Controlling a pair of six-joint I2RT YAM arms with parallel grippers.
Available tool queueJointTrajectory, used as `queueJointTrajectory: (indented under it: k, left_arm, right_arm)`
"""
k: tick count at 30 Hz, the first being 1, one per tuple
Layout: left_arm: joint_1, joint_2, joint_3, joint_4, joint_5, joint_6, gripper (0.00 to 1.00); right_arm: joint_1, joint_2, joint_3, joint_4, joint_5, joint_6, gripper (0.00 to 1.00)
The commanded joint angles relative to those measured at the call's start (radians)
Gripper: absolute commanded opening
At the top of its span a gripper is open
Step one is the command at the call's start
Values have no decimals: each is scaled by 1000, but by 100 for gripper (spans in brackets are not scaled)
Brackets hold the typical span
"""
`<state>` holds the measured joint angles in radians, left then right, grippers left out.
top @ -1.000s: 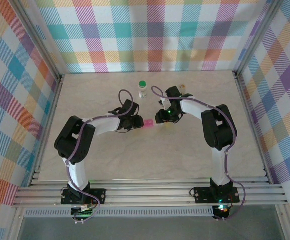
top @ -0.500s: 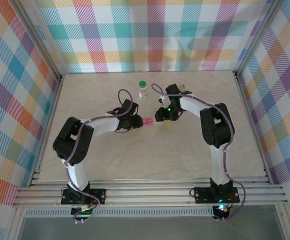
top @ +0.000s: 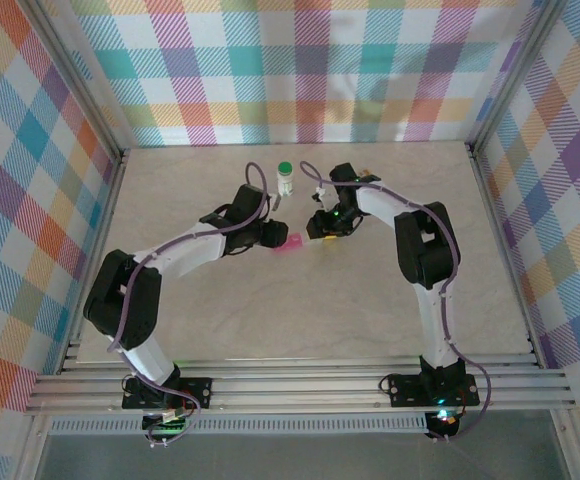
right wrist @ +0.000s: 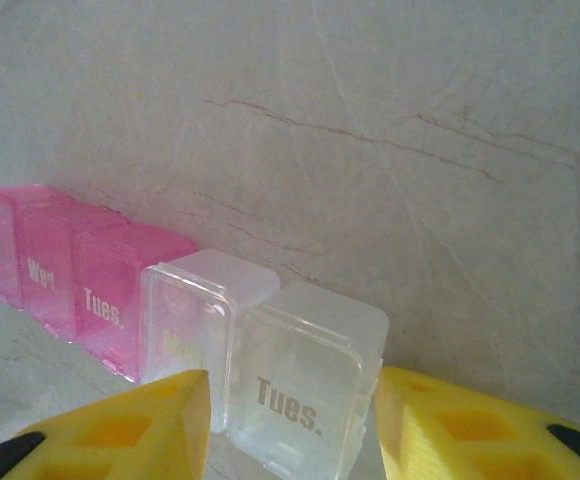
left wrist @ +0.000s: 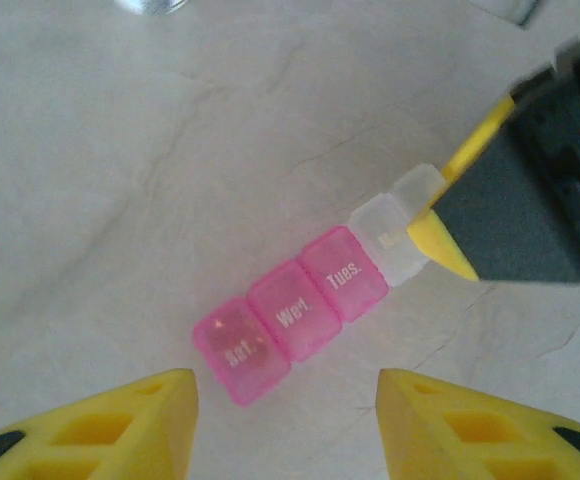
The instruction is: Sort the pills into containers
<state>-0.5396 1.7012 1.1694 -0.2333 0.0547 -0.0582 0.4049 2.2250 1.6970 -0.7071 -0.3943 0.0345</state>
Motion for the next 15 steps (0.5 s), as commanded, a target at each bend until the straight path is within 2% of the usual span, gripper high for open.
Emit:
queueJointTrajectory:
  k: [1, 3, 7, 15]
  left_arm:
    - [17, 69, 87, -9, 29, 306, 52]
    - [33, 104, 116, -35, 84, 384, 56]
    - [43, 176, 177, -129, 127, 498, 67]
    - [38, 277, 279, -248, 119, 647, 67]
  right_arm:
    - [-8, 51, 16, -54, -12, -44, 44]
    - [-10, 62, 22, -56, -33, -47, 42]
    - [-13, 74, 30, -59, -75, -48, 41]
    - [-19, 91, 36, -69, -118, -61, 40]
